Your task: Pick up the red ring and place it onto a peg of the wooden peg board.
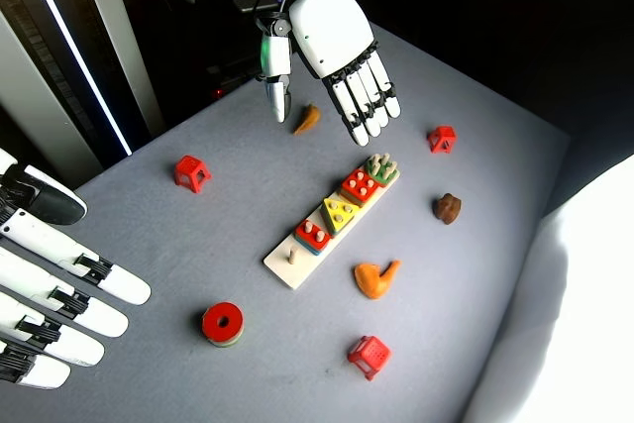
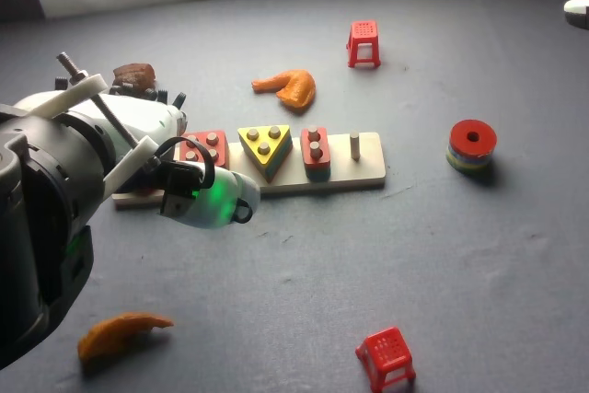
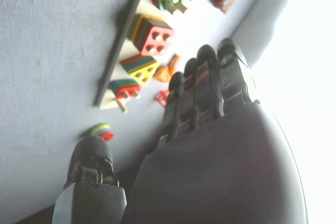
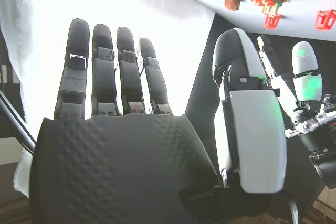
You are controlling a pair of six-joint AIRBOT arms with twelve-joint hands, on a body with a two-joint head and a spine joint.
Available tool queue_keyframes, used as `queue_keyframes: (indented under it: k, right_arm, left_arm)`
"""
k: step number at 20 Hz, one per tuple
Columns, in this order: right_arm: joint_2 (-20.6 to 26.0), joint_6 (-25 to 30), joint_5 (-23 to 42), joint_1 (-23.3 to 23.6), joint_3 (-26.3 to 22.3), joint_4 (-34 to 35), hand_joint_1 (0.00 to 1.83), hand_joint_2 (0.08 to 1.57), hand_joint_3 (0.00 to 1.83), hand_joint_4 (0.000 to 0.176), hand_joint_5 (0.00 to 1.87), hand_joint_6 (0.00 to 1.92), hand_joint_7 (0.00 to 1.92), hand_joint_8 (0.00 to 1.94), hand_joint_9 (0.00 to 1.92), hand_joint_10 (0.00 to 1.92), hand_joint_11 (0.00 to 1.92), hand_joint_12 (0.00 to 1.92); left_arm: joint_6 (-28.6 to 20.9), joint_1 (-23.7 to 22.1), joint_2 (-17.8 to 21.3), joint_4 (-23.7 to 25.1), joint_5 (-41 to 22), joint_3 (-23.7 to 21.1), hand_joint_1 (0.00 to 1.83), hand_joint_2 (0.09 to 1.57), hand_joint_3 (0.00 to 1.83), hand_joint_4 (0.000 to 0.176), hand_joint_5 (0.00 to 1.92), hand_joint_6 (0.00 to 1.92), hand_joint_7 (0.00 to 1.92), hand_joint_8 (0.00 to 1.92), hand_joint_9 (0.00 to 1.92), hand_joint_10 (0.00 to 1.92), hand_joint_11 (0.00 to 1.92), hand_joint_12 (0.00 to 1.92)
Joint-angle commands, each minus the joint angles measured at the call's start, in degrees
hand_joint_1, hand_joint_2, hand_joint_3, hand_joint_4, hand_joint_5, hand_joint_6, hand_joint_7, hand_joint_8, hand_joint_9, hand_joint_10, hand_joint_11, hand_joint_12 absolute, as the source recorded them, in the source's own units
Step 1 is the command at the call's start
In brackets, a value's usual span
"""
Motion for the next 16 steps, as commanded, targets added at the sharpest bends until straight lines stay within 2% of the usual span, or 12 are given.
queue_keyframes:
  k: [1, 2, 4, 8, 10, 12, 13, 15, 16]
  right_arm:
    - [0.3, -0.1, 5.1, 1.0, -0.1, -1.3, 0.02, 1.15, 0.20, 0.000, 0.17, 0.10, 0.17, 0.06, 0.11, 0.03, 0.00, 0.17]
    - [0.3, -0.1, 5.1, 1.0, -0.1, -1.3, 0.06, 1.24, 0.03, 0.000, 0.21, 0.01, 0.20, 0.01, 0.13, 0.01, 0.00, 0.20]
    - [0.3, -0.1, 5.1, 1.0, -0.1, -1.3, 0.04, 1.26, 0.00, 0.000, 0.17, 0.00, 0.14, 0.00, 0.06, 0.00, 0.00, 0.02]
    - [0.3, -0.1, 5.1, 1.0, -0.1, -1.3, 0.00, 1.25, 0.00, 0.000, 0.15, 0.00, 0.13, 0.00, 0.07, 0.01, 0.02, 0.01]
    - [0.3, -0.1, 5.1, 1.0, -0.1, -1.3, 0.12, 1.20, 0.00, 0.000, 0.16, 0.00, 0.14, 0.00, 0.05, 0.00, 0.01, 0.00]
    - [0.3, -0.2, 5.5, 1.0, -0.1, -1.3, 0.10, 1.04, 0.00, 0.000, 0.17, 0.00, 0.13, 0.00, 0.00, 0.00, 0.00, 0.00]
    - [0.3, -0.5, 5.9, 1.0, -0.1, -1.3, 0.16, 0.95, 0.00, 0.000, 0.20, 0.01, 0.13, 0.00, 0.00, 0.00, 0.00, 0.00]
    - [-0.6, -1.7, 6.5, 1.0, 0.2, -1.3, 0.29, 0.88, 0.00, 0.000, 0.22, 0.00, 0.16, 0.00, 0.00, 0.00, 0.00, 0.00]
    - [-4.0, -7.9, 7.3, 1.0, 1.8, 4.7, 0.35, 0.86, 0.00, 0.000, 0.23, 0.00, 0.18, 0.01, 0.00, 0.00, 0.00, 0.00]
  left_arm:
    - [0.3, -0.5, -0.1, 4.9, 0.8, -0.1, 0.00, 1.10, 0.16, 0.000, 0.01, 0.03, 0.01, 0.04, 0.00, 0.04, 0.00, 0.04]
    - [0.3, -0.5, -0.1, 4.9, 0.8, -0.1, 0.00, 1.16, 0.04, 0.000, 0.02, 0.00, 0.03, 0.01, 0.01, 0.00, 0.00, 0.00]
    - [0.3, -0.5, -0.1, 4.9, 0.8, 0.0, 0.00, 1.17, 0.03, 0.000, 0.02, 0.01, 0.03, 0.01, 0.01, 0.00, 0.01, 0.01]
    - [0.3, -0.7, -0.1, 4.9, 0.8, -0.1, 0.00, 1.18, 0.02, 0.000, 0.02, 0.01, 0.03, 0.01, 0.01, 0.01, 0.01, 0.01]
    - [0.3, -0.6, -0.1, 4.8, 0.8, -0.1, 0.00, 1.18, 0.02, 0.000, 0.02, 0.00, 0.02, 0.00, 0.01, 0.00, 0.00, 0.00]
    - [0.3, -0.5, -0.1, 4.8, 0.8, -0.1, 0.00, 1.18, 0.01, 0.000, 0.04, 0.01, 0.04, 0.01, 0.03, 0.01, 0.01, 0.00]
    - [0.3, -0.4, -0.1, 4.8, 0.8, -0.1, 0.00, 1.19, 0.02, 0.000, 0.04, 0.01, 0.04, 0.01, 0.03, 0.01, 0.00, 0.00]
    - [0.3, -0.4, -0.1, 4.8, 0.8, -0.1, 0.00, 1.19, 0.01, 0.000, 0.04, 0.01, 0.05, 0.01, 0.03, 0.01, 0.00, 0.00]
    - [0.3, -0.6, -0.1, 4.7, 0.8, -0.2, 0.00, 1.19, 0.01, 0.000, 0.06, 0.01, 0.06, 0.01, 0.04, 0.01, 0.02, 0.01]
